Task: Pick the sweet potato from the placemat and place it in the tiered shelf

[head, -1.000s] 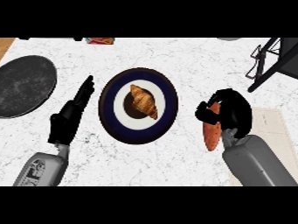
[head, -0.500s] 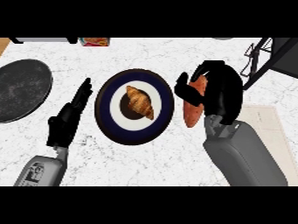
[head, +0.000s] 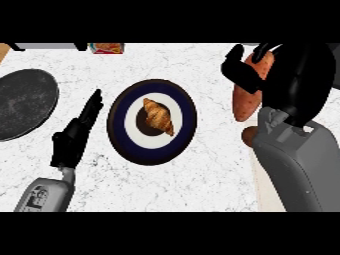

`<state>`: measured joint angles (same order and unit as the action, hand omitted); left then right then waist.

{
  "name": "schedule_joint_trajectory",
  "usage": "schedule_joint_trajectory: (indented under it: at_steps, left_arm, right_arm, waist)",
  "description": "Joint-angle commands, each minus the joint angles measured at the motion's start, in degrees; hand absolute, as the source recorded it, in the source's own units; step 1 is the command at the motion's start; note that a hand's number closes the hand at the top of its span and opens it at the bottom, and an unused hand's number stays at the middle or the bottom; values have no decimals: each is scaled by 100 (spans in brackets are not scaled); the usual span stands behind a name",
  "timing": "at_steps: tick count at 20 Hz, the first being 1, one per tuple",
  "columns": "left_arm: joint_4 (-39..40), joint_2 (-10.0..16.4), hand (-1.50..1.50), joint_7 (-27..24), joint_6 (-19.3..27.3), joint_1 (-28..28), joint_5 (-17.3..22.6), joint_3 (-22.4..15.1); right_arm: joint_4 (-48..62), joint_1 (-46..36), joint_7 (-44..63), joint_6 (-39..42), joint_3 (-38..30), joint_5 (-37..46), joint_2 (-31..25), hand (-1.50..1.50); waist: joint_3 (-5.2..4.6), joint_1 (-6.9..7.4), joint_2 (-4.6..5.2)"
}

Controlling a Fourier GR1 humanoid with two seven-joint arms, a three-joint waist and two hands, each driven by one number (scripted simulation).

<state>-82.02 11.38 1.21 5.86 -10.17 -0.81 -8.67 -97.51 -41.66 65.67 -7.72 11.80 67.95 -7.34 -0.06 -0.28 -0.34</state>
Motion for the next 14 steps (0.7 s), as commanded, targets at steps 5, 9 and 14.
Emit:
schedule_joint_trajectory:
  at_steps: [5, 9, 14]
  left_arm:
    - [-101, -88, 0, 52, -7, -99, -39, 19]
    - [-39, -17, 0, 18, -116, 1, 9, 138]
    - [440, -91, 0, -451, -177, 10, -37, 226]
  right_arm:
    - [194, -1047, 596, 1029, -994, 634, -427, 150]
    - [-310, -1112, 367, 1639, -1369, 478, -643, 150]
    - [-158, -1264, -64, 1734, -1883, 452, -1007, 150]
  waist:
    - [0, 39, 22]
    - [3, 6, 12]
    - [1, -21, 25]
